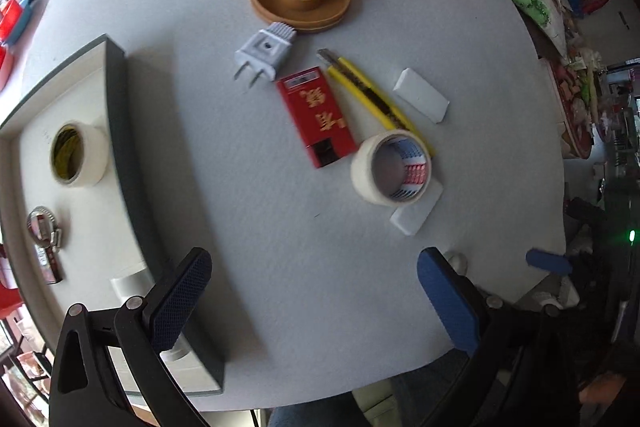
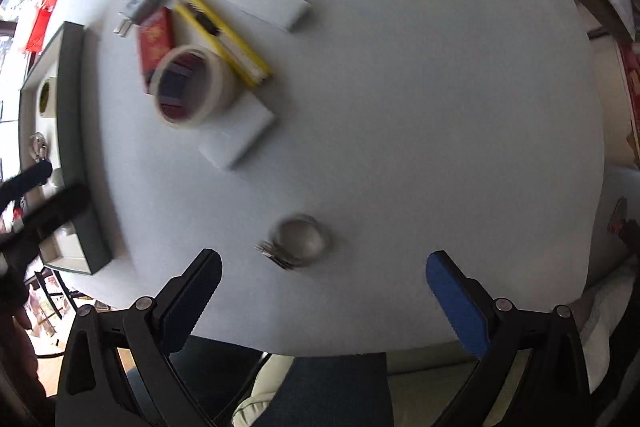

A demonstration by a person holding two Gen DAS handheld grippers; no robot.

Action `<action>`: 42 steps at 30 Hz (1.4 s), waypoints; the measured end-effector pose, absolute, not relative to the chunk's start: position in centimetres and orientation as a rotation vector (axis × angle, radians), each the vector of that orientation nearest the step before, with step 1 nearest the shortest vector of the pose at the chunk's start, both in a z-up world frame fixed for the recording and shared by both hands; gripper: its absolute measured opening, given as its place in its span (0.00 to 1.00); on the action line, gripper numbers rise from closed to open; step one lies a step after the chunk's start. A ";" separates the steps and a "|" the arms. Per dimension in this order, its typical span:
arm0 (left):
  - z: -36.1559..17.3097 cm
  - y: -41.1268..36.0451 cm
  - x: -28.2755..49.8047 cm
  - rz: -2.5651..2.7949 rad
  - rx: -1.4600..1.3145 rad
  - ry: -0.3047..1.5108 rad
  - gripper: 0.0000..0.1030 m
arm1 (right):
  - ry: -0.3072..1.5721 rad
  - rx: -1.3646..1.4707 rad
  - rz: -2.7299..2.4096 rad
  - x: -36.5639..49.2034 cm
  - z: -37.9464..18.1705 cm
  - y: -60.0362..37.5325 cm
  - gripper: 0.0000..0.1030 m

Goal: Organize rigid objects
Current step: 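Move both tools back toward the remaining items on the table, then grasp the tesa tape roll with the left tool while the right tool grasps the hose clamp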

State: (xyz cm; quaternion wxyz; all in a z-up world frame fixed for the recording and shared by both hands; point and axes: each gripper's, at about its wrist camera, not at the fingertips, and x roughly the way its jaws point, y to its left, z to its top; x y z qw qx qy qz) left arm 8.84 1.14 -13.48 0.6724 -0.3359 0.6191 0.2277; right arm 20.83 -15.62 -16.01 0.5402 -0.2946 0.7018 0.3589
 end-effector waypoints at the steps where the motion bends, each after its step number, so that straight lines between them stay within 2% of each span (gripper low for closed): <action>1: -13.8 1.1 9.9 0.517 -0.769 1.392 1.00 | 1.682 -0.692 0.846 21.2 -16.2 -16.2 1.00; 8: -16.6 0.7 15.1 0.563 -0.785 1.402 1.00 | 1.699 -0.678 0.846 22.8 -16.6 -18.1 1.00; 15: -17.5 2.0 11.9 0.626 -0.838 1.396 1.00 | 1.676 -0.752 0.957 20.7 -16.9 -15.7 1.00; 23: -16.7 1.5 10.8 0.671 -0.818 1.413 1.00 | 1.562 -0.893 1.042 16.7 -18.3 -10.9 1.00; 25: -16.9 1.4 10.8 0.671 -0.853 1.407 1.00 | 1.579 -0.887 0.989 17.4 -19.2 -10.8 1.00; 34: -17.6 1.0 10.2 0.722 -0.892 1.414 1.00 | 1.431 -0.943 1.023 15.6 -19.3 -11.6 1.00; 38: -18.3 0.5 12.0 0.764 -0.833 1.536 1.00 | 1.379 -0.971 1.072 14.1 -18.8 -11.9 0.92; 41: -18.5 1.0 12.3 0.779 -0.911 1.574 1.00 | 1.360 -1.003 1.106 12.6 -18.2 -11.3 0.78; 42: -18.4 1.2 12.3 0.778 -0.916 1.579 1.00 | 1.355 -1.012 1.115 12.3 -18.0 -11.1 0.70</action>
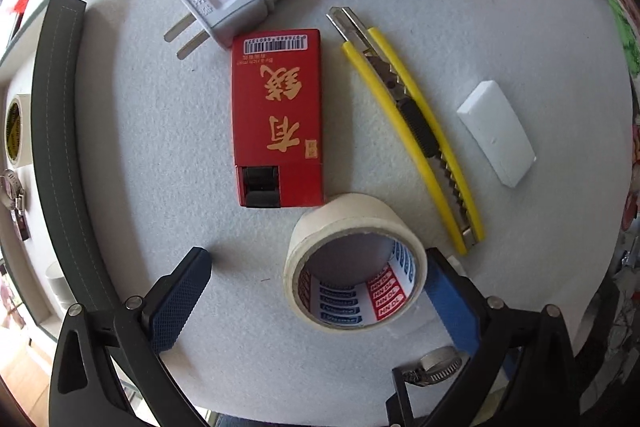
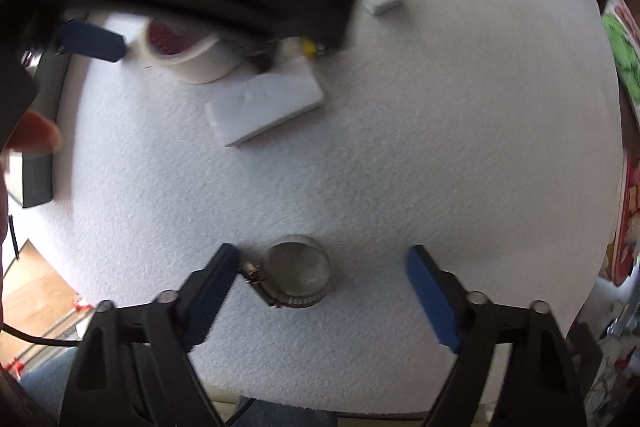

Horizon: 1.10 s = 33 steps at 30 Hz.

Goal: Organize rigid objects
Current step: 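Grasp the tesa tape roll with the left tool while the right tool grasps the hose clamp, then carry the tesa tape roll and hose clamp over the white tray with both tools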

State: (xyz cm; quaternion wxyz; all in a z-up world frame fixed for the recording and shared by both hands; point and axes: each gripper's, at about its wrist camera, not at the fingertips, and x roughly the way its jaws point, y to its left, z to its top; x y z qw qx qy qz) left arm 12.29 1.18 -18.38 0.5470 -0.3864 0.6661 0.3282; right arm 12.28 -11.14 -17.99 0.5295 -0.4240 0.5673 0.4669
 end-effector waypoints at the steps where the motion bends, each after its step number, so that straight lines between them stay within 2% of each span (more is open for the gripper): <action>1: -18.3 1.2 12.3 0.777 -0.914 1.575 1.00 | 1.348 -1.018 1.123 12.0 -17.7 -11.0 0.57; 3: -17.9 0.8 12.3 0.778 -0.893 1.552 0.96 | 1.348 -1.026 1.131 11.5 -17.3 -10.7 0.43; 5: -17.3 0.1 12.5 0.763 -0.847 1.539 0.88 | 1.396 -1.001 1.127 12.0 -17.3 -10.5 0.43; 7: -16.9 0.0 13.4 0.746 -0.818 1.536 0.76 | 1.405 -0.991 1.121 12.6 -17.2 -10.6 0.43; 9: -15.9 -0.5 14.3 0.716 -0.772 1.542 0.58 | 1.416 -0.980 1.116 13.6 -17.4 -11.4 0.43; 10: -15.4 -0.9 14.1 0.699 -0.750 1.543 0.55 | 1.417 -0.979 1.117 13.7 -17.3 -11.7 0.43; 22: -11.4 -4.9 10.2 0.462 -0.649 1.489 0.54 | 1.475 -0.909 1.063 17.0 -15.4 -9.7 0.42; 24: -10.3 -5.3 9.5 0.442 -0.632 1.476 0.54 | 1.493 -0.896 1.064 17.4 -15.1 -9.0 0.38; 33: -7.2 -2.7 3.9 0.503 -0.719 1.336 0.55 | 1.498 -0.853 1.041 19.0 -14.0 -8.4 0.38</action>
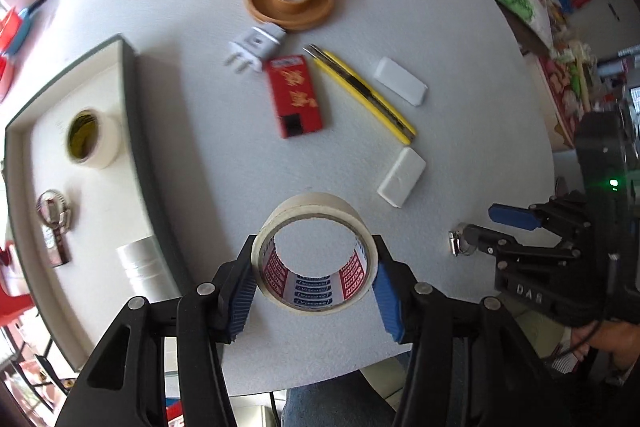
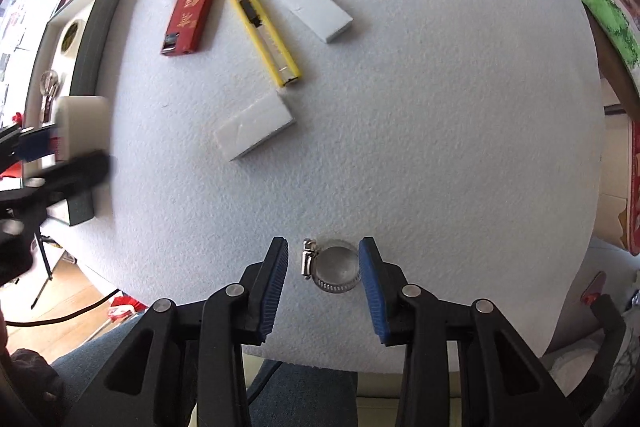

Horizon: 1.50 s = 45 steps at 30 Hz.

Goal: Organize rigid objects
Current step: 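Carry the tesa tape roll and hose clamp over the white tray with both tools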

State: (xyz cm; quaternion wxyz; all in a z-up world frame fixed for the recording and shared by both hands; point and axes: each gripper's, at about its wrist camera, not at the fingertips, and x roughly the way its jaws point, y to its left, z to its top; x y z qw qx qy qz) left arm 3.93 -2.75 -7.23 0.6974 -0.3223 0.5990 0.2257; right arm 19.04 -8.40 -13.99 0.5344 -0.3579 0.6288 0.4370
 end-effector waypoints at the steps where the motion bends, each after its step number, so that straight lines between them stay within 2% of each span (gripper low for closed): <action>1: -8.1 -2.0 3.0 0.517 -0.726 1.321 0.55 | 1.510 -0.828 1.031 19.5 -14.0 -8.6 0.38; 3: -7.8 -1.2 1.7 0.539 -0.743 1.292 0.55 | 1.555 -0.770 1.003 21.0 -15.1 -9.8 0.38; 5: -8.0 -0.7 1.5 0.553 -0.759 1.282 0.55 | 1.628 -0.716 0.984 22.0 -16.2 -11.0 0.46; 7: -8.3 -0.3 1.0 0.562 -0.771 1.284 0.55 | 1.636 -0.711 0.951 22.5 -16.5 -11.9 0.59; 16: -7.2 0.1 -1.8 0.583 -0.723 1.299 0.55 | 1.564 -0.868 0.926 19.3 -19.5 -11.9 0.65; 18: -7.1 0.3 -2.1 0.588 -0.727 1.299 0.55 | 1.553 -0.890 0.924 19.1 -19.2 -11.7 0.63; 20: -7.1 0.7 -2.3 0.597 -0.731 1.297 0.55 | 1.544 -0.900 0.936 18.8 -18.7 -11.4 0.52; 21: -7.0 0.9 -2.4 0.601 -0.737 1.292 0.55 | 1.535 -0.910 0.941 18.2 -18.2 -10.9 0.40; 32: -6.3 2.8 -4.7 0.662 -0.820 1.196 0.55 | 1.447 -0.945 1.068 16.0 -10.6 -5.3 0.40; 40: -6.4 3.8 -9.4 0.774 -0.922 1.135 0.55 | 1.320 -0.990 1.274 12.0 -2.7 -0.6 0.40; 45: -6.4 4.4 -12.6 0.853 -0.966 1.107 0.55 | 1.241 -1.030 1.399 8.0 0.0 1.2 0.40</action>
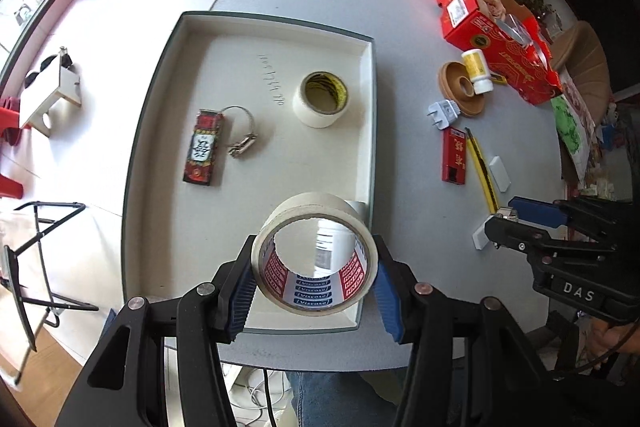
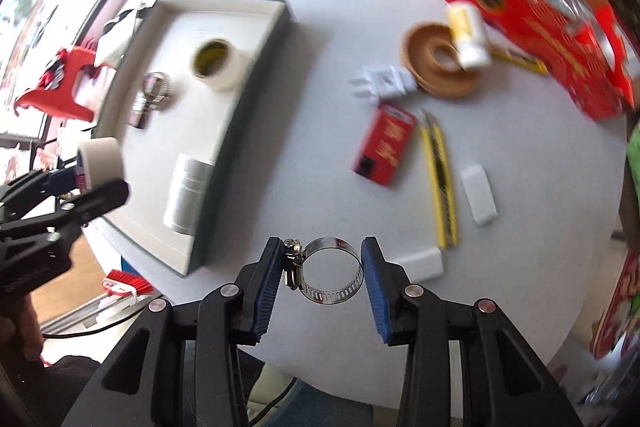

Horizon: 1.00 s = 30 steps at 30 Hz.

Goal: Organize rigid objects
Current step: 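Carry the tesa tape roll and hose clamp over the white tray with both tools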

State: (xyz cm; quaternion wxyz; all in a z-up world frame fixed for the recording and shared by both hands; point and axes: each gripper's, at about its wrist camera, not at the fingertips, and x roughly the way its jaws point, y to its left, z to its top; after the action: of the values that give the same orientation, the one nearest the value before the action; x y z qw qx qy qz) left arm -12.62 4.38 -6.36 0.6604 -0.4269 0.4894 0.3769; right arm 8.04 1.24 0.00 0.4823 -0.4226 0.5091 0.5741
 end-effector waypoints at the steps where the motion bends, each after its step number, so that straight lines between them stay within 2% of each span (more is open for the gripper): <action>1: -6.3 4.5 -13.2 0.868 -0.969 1.103 0.55 | 1.229 -1.037 1.419 7.1 -0.5 1.3 0.40; 4: -6.2 4.7 -14.7 0.910 -0.977 1.097 0.55 | 1.197 -1.058 1.464 2.4 -2.2 2.6 0.40; 13: -6.9 4.8 -17.1 0.955 -0.980 1.112 0.55 | 1.135 -1.131 1.537 -2.7 -4.5 3.2 0.40; 30: -7.3 5.8 -17.9 0.950 -0.979 1.097 0.55 | 1.156 -1.122 1.489 -2.5 -4.7 3.5 0.40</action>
State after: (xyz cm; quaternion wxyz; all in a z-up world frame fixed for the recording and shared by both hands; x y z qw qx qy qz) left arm -17.86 5.80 -7.32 0.6410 -0.4292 0.4809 0.4168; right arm -2.54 3.53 -4.71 0.4564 -0.4549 0.4690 0.6040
